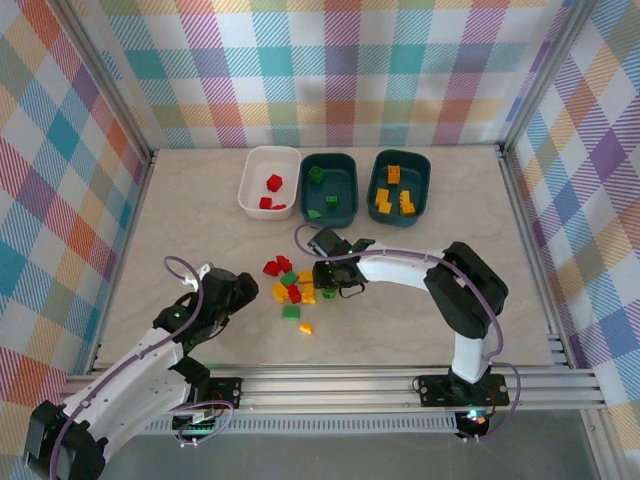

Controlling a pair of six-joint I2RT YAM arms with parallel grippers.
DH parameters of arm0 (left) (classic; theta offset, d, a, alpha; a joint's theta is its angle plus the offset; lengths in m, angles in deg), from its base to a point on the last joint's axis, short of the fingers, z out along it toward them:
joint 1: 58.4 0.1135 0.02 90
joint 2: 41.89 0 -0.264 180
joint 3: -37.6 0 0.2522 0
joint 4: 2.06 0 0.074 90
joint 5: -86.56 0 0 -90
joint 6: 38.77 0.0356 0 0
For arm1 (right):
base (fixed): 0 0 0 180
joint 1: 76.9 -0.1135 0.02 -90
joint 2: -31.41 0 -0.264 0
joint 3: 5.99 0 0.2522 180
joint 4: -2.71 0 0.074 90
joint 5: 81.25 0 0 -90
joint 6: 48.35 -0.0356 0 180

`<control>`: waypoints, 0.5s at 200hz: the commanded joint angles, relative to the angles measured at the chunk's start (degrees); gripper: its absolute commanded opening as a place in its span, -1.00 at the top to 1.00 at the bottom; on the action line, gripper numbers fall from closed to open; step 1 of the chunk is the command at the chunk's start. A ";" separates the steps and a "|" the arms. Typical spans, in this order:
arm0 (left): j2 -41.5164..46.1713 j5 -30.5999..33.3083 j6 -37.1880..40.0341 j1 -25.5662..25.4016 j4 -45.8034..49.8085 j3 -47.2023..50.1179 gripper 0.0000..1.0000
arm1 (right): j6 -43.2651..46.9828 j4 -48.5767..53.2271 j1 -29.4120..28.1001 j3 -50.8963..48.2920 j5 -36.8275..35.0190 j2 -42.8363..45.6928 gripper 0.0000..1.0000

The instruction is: Sort the legos into containers by color

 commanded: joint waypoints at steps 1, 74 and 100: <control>1.53 -3.91 -2.56 0.47 -1.50 3.41 -1.00 | 2.00 2.97 -0.15 1.66 -5.33 4.35 0.30; -0.11 -15.23 -5.11 -0.53 -13.12 9.22 -0.99 | 10.09 0.26 12.99 17.24 -5.85 -1.12 0.34; 0.79 -16.03 -4.89 -0.76 -12.95 9.61 -0.99 | 13.14 0.90 16.73 27.74 -2.83 -8.73 0.33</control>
